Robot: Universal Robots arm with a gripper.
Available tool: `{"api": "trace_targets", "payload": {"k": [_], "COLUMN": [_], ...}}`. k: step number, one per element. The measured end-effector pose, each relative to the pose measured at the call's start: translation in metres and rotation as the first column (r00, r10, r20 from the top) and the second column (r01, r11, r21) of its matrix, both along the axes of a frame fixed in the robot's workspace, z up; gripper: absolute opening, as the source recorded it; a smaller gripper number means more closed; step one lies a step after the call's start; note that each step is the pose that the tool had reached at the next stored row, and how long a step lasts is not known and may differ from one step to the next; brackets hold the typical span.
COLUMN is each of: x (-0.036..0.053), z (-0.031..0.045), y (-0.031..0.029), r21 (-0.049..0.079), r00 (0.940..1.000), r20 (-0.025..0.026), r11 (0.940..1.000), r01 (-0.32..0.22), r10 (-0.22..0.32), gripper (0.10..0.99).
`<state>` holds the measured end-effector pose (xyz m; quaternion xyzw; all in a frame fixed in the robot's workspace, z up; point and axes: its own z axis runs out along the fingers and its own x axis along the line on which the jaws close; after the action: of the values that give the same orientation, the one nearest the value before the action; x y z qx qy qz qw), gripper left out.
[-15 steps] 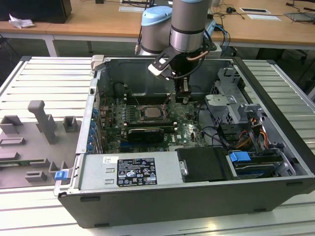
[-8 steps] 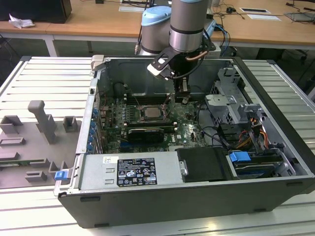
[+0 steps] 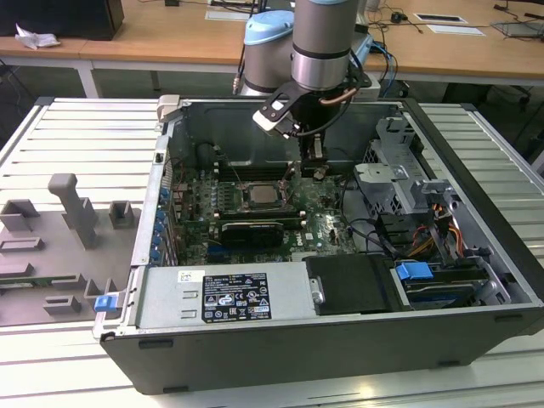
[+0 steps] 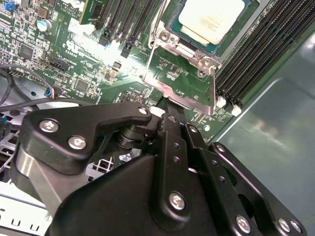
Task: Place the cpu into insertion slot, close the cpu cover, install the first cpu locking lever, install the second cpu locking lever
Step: 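Close the cpu cover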
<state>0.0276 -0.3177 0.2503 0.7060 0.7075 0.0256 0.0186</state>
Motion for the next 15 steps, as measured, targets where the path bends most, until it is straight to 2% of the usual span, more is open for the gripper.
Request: {"api": "trace_targets", "payload": {"k": [9, 15], "x": [-0.0030, -0.0111], "z": [0.0000, 0.0000], "y": [0.0000, 0.0000], "r21": [0.000, 0.000], "r00": [1.0000, 1.0000], "r20": [0.0000, 0.0000], "r11": [1.0000, 1.0000], "r01": [0.000, 0.000], "r10": [0.000, 0.000], "gripper": [0.106, 0.106]}}
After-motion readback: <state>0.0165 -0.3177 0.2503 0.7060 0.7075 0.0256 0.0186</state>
